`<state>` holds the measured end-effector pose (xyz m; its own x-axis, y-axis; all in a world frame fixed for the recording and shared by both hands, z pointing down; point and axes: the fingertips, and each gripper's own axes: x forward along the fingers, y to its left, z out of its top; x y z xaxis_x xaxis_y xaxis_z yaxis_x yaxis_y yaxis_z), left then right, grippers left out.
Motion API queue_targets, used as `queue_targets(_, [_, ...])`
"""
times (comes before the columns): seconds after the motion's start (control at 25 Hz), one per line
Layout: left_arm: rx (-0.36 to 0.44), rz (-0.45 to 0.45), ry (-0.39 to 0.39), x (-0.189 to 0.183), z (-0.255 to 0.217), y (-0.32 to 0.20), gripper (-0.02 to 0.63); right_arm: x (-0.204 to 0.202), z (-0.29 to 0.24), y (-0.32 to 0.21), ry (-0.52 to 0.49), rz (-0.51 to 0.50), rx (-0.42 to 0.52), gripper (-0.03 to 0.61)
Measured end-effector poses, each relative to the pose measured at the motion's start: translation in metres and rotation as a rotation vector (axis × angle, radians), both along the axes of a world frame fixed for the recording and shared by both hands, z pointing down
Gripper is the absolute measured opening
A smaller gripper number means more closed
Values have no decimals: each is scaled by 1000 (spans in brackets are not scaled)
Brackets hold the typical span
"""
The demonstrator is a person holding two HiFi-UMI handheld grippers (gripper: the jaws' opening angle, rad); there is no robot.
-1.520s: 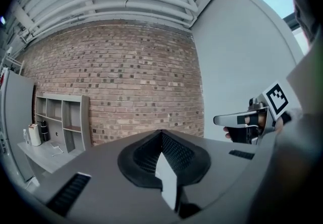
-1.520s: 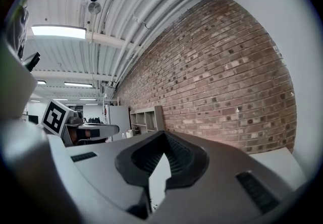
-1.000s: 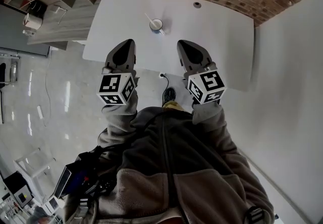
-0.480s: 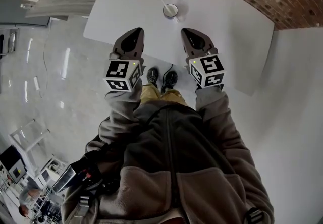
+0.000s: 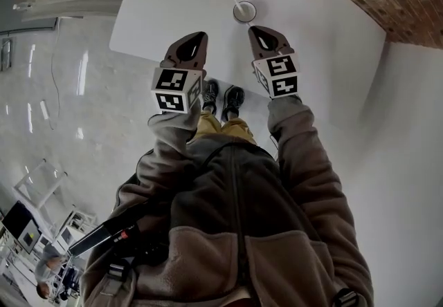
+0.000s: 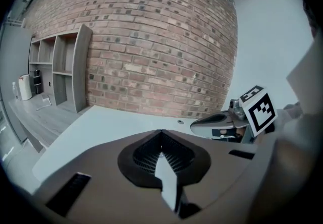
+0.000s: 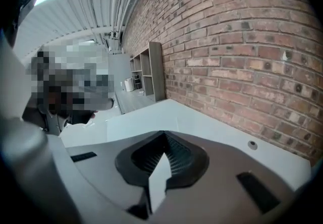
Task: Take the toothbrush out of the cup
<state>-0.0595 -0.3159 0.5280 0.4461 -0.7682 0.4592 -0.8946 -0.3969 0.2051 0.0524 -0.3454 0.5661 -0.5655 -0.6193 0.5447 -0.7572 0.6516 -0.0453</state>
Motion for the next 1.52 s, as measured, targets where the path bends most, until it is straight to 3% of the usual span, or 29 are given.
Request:
queue_targets(0.36, [-102,6,23,-6,52,-19,3,-9,74,-54,100,-45,-98,-3])
queue_targets(0.44, [-116,2,27,-10,60,-21,3,-14,86,-60,122,-61,-118,35])
queue_targets(1.12, [-167,-32,32,-33,88,-23,3,-24,144,-90,340,-167,-200,51])
queue_targets(1.28, [-168,-41,27,-39,90,-22,3,-27,149,-91,387,-178,-186,49])
queue_targets(1.52, [-146,-41,26,-41,79,-24,3,-23,124,-92,332,-132,-122,46])
